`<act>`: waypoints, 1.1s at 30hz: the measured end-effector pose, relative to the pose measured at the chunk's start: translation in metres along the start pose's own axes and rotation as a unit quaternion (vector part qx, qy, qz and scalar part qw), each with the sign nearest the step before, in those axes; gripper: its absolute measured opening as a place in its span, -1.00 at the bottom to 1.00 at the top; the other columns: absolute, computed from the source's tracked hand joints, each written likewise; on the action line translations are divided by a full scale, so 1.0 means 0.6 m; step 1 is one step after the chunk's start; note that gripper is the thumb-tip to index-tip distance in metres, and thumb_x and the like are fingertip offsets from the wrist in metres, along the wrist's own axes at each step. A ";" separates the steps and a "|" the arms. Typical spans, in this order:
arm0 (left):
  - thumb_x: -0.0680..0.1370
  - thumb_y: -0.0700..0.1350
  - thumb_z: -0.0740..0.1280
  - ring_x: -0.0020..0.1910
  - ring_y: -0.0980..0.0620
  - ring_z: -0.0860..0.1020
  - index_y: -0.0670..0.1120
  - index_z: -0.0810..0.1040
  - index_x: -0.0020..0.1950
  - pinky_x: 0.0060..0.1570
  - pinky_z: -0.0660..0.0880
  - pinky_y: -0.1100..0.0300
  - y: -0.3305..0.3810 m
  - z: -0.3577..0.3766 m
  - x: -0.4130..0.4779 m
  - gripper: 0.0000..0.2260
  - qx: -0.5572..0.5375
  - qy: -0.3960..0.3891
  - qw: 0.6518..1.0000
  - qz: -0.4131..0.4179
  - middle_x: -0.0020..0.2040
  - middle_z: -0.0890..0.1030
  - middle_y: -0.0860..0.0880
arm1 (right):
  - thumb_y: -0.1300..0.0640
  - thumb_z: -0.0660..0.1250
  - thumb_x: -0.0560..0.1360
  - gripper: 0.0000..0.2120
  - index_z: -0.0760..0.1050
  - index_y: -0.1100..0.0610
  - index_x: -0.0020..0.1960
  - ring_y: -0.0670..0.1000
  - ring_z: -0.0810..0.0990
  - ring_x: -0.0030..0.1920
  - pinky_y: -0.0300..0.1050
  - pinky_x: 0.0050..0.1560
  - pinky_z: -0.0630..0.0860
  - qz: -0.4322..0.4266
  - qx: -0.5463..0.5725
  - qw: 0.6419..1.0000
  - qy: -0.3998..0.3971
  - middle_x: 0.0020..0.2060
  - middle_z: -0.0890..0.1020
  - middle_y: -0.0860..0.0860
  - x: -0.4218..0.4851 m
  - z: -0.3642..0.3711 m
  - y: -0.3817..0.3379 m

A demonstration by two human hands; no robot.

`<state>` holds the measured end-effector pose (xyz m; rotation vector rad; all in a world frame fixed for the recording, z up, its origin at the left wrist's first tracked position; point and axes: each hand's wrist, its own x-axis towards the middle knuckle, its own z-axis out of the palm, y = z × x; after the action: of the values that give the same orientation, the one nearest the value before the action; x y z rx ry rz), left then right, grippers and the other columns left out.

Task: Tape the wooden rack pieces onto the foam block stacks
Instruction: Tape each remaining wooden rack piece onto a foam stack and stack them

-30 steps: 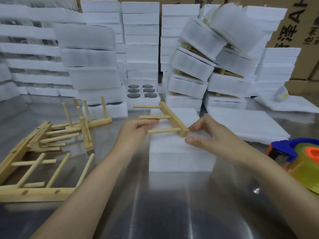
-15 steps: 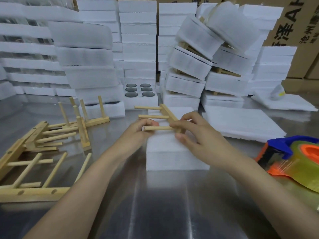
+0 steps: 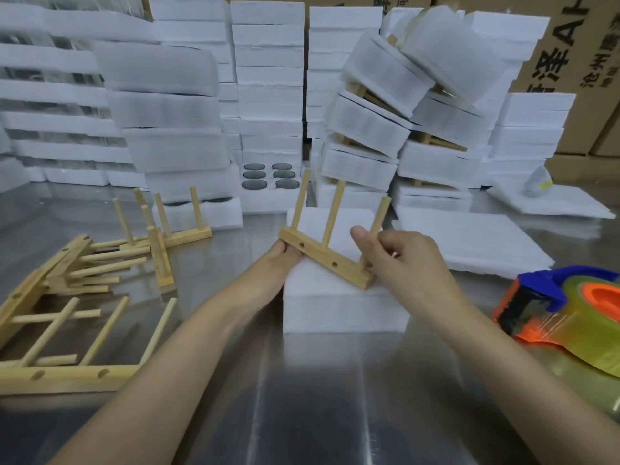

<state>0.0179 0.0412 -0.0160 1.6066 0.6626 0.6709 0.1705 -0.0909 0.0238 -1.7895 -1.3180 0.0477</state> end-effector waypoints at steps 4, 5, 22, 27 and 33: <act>0.66 -0.08 0.14 0.18 0.20 0.57 0.11 0.44 0.33 0.18 0.44 0.26 -0.002 -0.001 0.001 -0.73 -0.032 -0.006 0.999 0.006 0.16 0.63 0.21 | -0.13 0.36 0.47 -0.72 0.35 0.03 -0.14 -0.04 0.45 -0.24 -0.17 -0.29 0.36 -0.070 -0.030 0.983 0.166 -0.23 0.45 -0.10 0.012 -0.011 0.013; 0.66 -0.13 0.12 0.17 0.19 0.58 0.09 0.44 0.33 0.14 0.45 0.27 -0.003 -0.001 0.001 -0.72 -0.040 -0.008 0.999 0.001 0.15 0.63 0.18 | 0.03 0.40 0.48 -0.78 0.38 0.05 -0.02 -0.03 0.47 -0.13 -0.20 -0.20 0.39 -0.109 -0.023 0.980 0.163 -0.09 0.46 -0.07 0.016 -0.017 0.019; 0.67 -0.13 0.09 0.22 0.07 0.56 0.03 0.48 0.34 0.38 0.35 0.03 -0.001 0.001 0.002 -0.70 -0.060 0.006 0.998 -0.030 0.21 0.62 0.08 | 0.28 0.41 0.49 -0.81 0.68 0.10 0.06 -0.01 0.57 -0.05 -0.07 0.05 0.46 -0.205 -0.062 0.974 -0.078 -0.10 0.67 -0.08 0.010 -0.011 0.023; 0.66 -0.12 0.08 0.20 0.09 0.58 0.06 0.49 0.31 0.34 0.39 0.04 -0.006 0.005 0.003 -0.70 -0.056 0.022 0.998 -0.028 0.18 0.63 0.11 | 0.28 0.41 0.48 -0.80 0.68 0.09 0.06 0.00 0.56 -0.01 -0.22 0.08 0.43 -0.173 -0.039 0.981 -0.076 -0.10 0.65 -0.11 0.007 -0.004 0.019; 0.66 -0.13 0.07 0.12 0.10 0.62 0.05 0.53 0.23 0.18 0.48 0.11 -0.006 0.004 0.003 -0.72 -0.057 0.023 0.997 -0.038 0.10 0.67 0.10 | 0.18 0.50 0.41 -0.83 0.68 0.02 -0.01 -0.25 0.53 -0.02 -0.47 -0.06 0.35 -0.123 0.042 0.990 -0.064 -0.10 0.65 -0.21 0.009 -0.009 0.022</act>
<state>0.0209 0.0414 -0.0200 1.4577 0.7050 0.6794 0.1852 -0.0904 0.0207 -1.5648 -1.5966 0.0825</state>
